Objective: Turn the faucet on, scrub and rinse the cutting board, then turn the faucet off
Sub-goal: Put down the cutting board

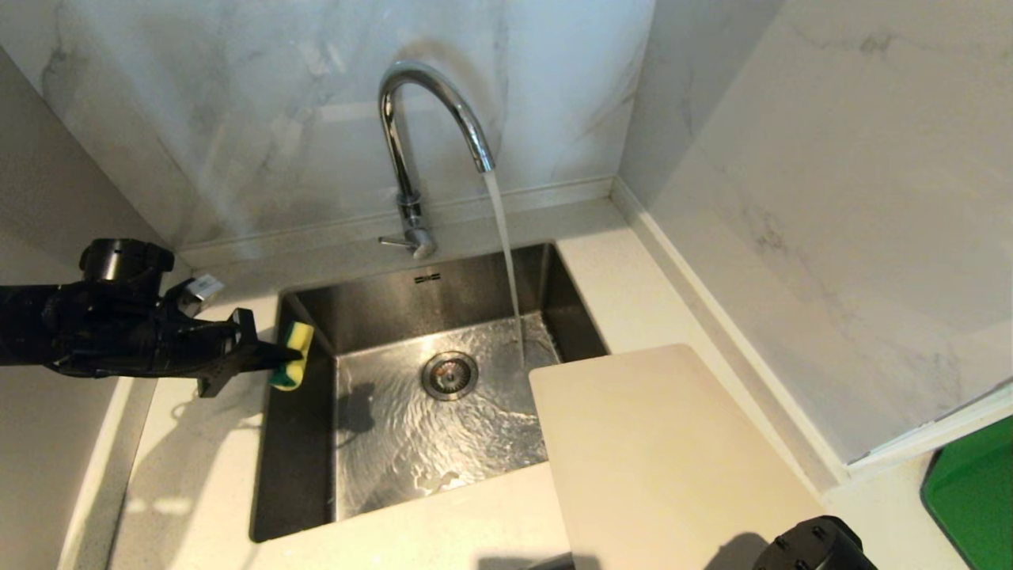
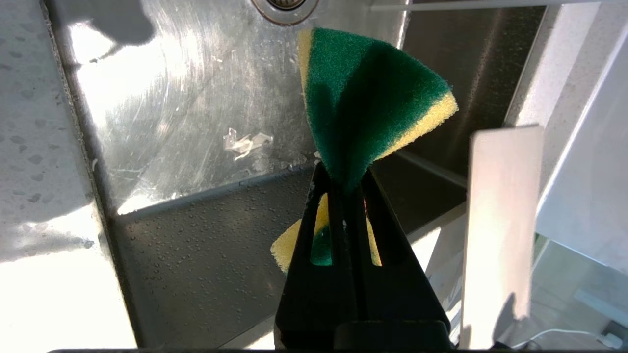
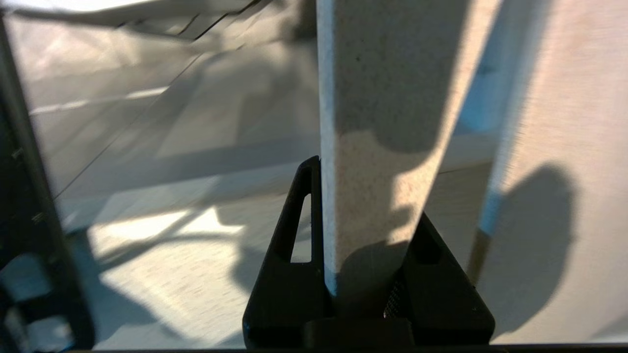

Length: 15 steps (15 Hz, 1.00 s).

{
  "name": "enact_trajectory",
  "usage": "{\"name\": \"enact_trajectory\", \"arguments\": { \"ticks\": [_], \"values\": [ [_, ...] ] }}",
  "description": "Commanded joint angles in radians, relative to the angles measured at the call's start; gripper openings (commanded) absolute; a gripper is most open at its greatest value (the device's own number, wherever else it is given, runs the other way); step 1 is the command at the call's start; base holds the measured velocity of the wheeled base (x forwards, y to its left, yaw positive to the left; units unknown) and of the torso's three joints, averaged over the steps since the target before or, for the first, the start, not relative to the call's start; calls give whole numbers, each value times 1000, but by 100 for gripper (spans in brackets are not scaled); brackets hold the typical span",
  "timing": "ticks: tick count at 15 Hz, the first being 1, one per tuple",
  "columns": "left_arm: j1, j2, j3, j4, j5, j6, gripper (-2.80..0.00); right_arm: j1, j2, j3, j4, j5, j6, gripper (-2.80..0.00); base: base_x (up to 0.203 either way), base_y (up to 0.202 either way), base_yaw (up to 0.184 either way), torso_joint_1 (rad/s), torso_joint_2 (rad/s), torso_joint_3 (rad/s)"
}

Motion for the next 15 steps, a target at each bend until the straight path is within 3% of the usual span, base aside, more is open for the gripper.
{"name": "enact_trajectory", "arguments": {
  "ticks": [1,9,12,15],
  "values": [
    [0,17,-2,-1,-2,-2,-280,-26,41,38,-4,8,-9,-280,0,0,0,0,0,0],
    [-12,32,-3,-23,20,-4,-280,-51,169,27,-8,91,-16,-280,0,0,0,0,0,0],
    [-12,54,-16,-23,20,-5,-280,-108,223,5,-9,149,-19,-280,0,0,0,0,0,0],
    [-11,78,-32,-23,19,-6,-280,-116,277,-19,-9,156,-40,-280,0,0,0,0,0,0]
  ]
}}
